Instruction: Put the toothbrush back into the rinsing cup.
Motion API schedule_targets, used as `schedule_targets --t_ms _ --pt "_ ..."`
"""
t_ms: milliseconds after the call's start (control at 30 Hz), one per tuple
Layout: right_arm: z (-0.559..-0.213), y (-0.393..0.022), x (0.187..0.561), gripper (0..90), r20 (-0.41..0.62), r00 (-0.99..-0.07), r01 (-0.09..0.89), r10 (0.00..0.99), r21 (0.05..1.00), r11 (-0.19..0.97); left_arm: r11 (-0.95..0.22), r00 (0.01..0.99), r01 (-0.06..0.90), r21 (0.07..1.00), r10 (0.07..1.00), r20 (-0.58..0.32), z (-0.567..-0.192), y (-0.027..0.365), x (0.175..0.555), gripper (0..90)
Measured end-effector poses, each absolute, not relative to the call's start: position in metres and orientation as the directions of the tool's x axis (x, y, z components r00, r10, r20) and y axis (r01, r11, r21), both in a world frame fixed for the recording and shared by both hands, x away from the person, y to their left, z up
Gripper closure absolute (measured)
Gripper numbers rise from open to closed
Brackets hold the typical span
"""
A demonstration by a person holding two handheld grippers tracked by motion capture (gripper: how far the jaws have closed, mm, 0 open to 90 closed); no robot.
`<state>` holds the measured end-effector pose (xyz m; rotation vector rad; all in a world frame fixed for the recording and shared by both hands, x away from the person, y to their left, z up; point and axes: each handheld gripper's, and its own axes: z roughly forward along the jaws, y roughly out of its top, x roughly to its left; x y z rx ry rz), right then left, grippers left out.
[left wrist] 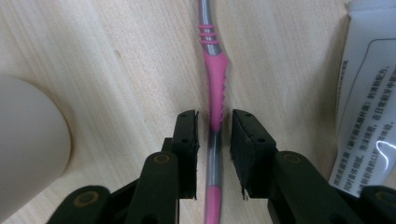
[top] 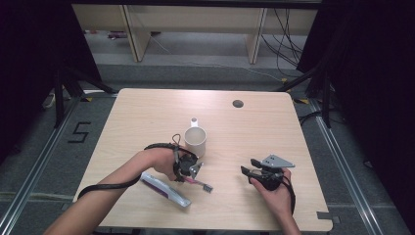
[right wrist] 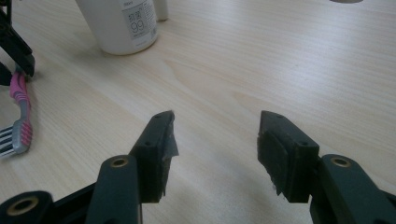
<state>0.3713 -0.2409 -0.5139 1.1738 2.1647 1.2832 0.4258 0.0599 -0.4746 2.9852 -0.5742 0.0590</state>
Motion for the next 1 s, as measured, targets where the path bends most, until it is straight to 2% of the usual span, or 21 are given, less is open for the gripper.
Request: schedule_targets --t_ms 133,200,267,467,500,800,1000 --pt "-0.5142 -0.2418 0.3724 46.8 0.09 -0.592 0.464 0.801 0.85 0.248 -0.927 0.931 -0.365 0.091 -0.362 0.047 -0.4759 0.0583 0.4266 73.8" --pt "-0.5134 -0.2399 0.3696 46.8 0.124 -0.574 0.498 0.809 0.837 0.225 -0.926 0.93 -0.367 0.089 -0.364 0.041 -0.4765 0.0576 0.4271 74.4" --pt "-0.5142 -0.242 0.3725 46.8 0.09 -0.594 0.463 0.799 0.85 0.249 -0.927 0.932 -0.363 0.089 -0.361 0.036 -0.4768 0.0568 0.4281 74.9" --pt "-0.5139 -0.2421 0.3724 46.7 0.093 -0.596 0.467 0.798 0.848 0.25 -0.932 0.936 -0.351 0.092 -0.351 0.02 -0.4771 0.0561 0.4295 75.9" --pt "-0.5132 -0.2402 0.3696 46.8 0.127 -0.577 0.5 0.807 0.836 0.226 -0.932 0.936 -0.351 0.091 -0.351 0.018 -0.4771 0.056 0.4301 75.9" --pt "-0.5137 -0.2409 0.3711 46.7 0.105 -0.588 0.478 0.802 0.845 0.241 -0.934 0.937 -0.347 0.087 -0.349 -0.011 -0.477 0.054 0.4326 83.2" --pt "-0.5133 -0.2404 0.3699 46.7 0.12 -0.583 0.494 0.804 0.838 0.233 -0.931 0.937 -0.349 0.104 -0.35 0.01 -0.4767 0.0557 0.4316 83.6"
